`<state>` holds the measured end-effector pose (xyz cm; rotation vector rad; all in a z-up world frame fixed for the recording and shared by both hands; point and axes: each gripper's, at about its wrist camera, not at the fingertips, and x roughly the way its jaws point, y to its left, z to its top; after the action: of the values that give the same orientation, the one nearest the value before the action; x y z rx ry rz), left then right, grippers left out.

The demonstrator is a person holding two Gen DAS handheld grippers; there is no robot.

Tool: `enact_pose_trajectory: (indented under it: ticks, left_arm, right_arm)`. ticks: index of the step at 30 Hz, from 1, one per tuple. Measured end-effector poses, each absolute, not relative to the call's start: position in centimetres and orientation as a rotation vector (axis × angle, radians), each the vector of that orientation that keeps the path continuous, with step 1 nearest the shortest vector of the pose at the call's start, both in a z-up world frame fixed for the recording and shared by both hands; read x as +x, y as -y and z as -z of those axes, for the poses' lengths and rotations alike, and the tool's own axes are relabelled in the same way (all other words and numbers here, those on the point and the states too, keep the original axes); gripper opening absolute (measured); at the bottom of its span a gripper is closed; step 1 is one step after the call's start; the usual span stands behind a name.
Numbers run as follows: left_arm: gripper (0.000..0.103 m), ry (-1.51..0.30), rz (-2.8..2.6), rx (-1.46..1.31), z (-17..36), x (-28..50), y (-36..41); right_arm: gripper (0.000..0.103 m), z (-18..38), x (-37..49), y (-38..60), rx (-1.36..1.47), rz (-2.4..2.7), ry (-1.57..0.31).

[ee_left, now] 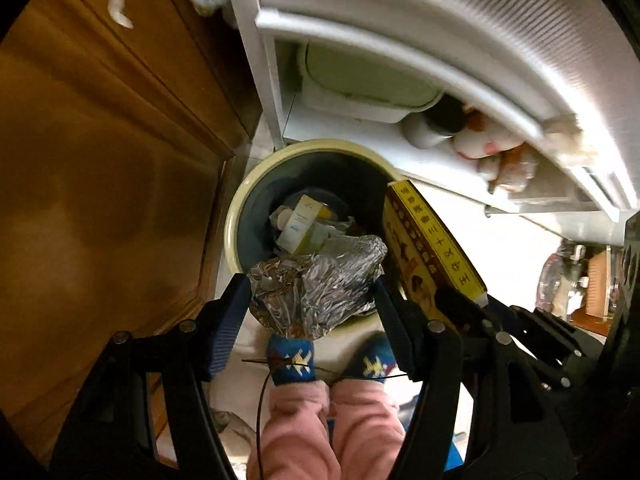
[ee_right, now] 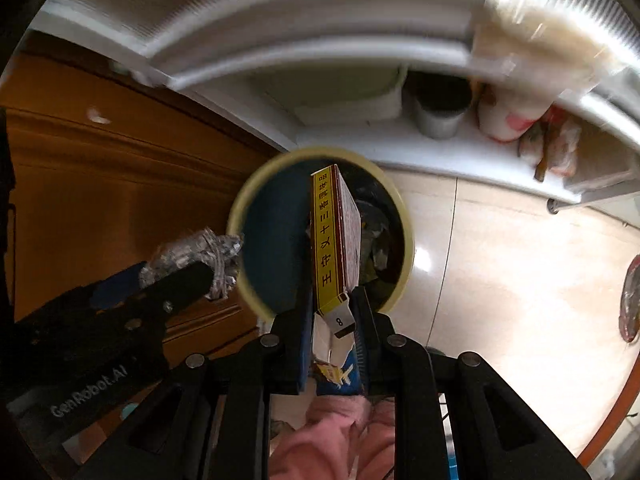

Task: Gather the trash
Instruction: 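Carry the foil ball and red-yellow box over the bin and release both, then raise both tools from the bin back toward the counter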

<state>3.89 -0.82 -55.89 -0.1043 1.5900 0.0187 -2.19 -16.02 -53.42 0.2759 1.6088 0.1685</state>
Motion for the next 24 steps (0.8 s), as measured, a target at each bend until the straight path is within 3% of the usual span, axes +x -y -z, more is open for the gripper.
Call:
enact_pose_trajectory:
  ticks: [9, 11, 12, 14, 24]
  left_arm:
    - [0.062, -1.650, -0.037, -0.038, 63.5, 6.9, 0.8]
    - [0.066, -1.659, -0.036, -0.026, 63.8, 7.2, 0.9]
    - [0.074, -1.662, -0.032, -0.024, 63.8, 7.4, 0.9]
    - [0.080, -1.656, -0.030, -0.016, 63.6, 7.3, 1.0]
    - [0.081, -1.609, -0.009, -0.024, 55.4, 6.6, 0.8]
  right_arm:
    - [0.042, 62.1, -0.9, 14.9, 0.364, -0.102, -1.690]
    - [0.050, 62.2, -0.8, 14.7, 0.359, -0.095, -1.686]
    - [0.052, 62.1, -0.7, 14.7, 0.356, -0.098, -1.678]
    - [0.057, 61.6, -0.8, 14.9, 0.364, -0.101, -1.657]
    - [0.058, 55.2, -1.7, 18.4, 0.384, -0.067, -1.588]
